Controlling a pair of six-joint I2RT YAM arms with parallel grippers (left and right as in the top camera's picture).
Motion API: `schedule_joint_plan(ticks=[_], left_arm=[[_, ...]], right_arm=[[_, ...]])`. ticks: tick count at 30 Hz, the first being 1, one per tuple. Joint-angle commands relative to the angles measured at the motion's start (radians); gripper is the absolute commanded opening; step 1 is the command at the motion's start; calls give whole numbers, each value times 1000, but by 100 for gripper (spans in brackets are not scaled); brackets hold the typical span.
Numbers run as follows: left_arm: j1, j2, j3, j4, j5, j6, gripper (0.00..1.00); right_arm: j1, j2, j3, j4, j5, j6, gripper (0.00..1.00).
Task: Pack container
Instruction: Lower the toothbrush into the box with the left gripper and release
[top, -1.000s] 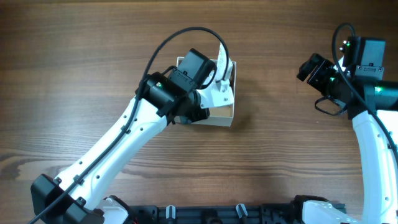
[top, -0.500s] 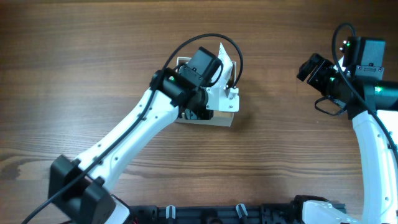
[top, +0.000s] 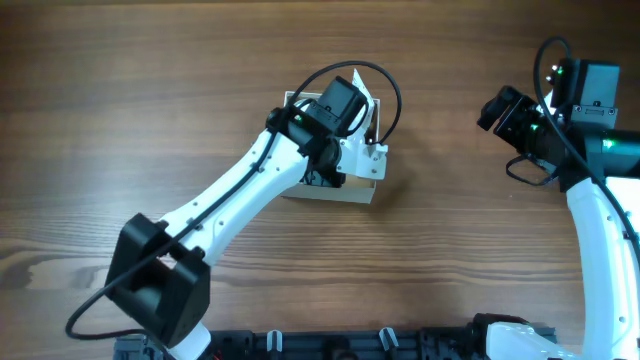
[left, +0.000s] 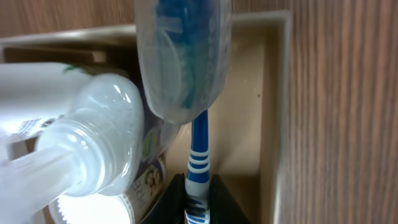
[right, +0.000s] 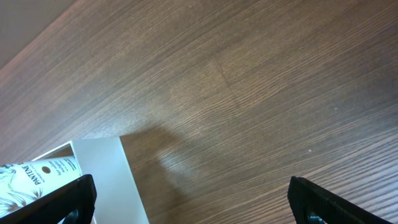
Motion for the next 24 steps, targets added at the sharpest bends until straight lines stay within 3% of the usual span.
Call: schedule_joint_plan(ticks=[1,3,8,11,16,24], left_arm=[[-2,16,11,0,-55,33,14],[-3,15,11,0,-54,-2,24],[-5,8,11,-8,-54,-106,33],[-17,-29,12,-10,-54,-227,40],[-50,-159,12,-35,-49,-391,41],[57,-369,12,-144,-50,-818,35]], right_arm=[[-2,10,18,0,-11,8,100],[-2,10,18,0,-12,8,100],[-2,10,18,0,-12,8,100],[-2,11,18,0,-12,8,100],[-2,10,18,0,-11,8,100],[-2,10,18,0,-11,8,100]])
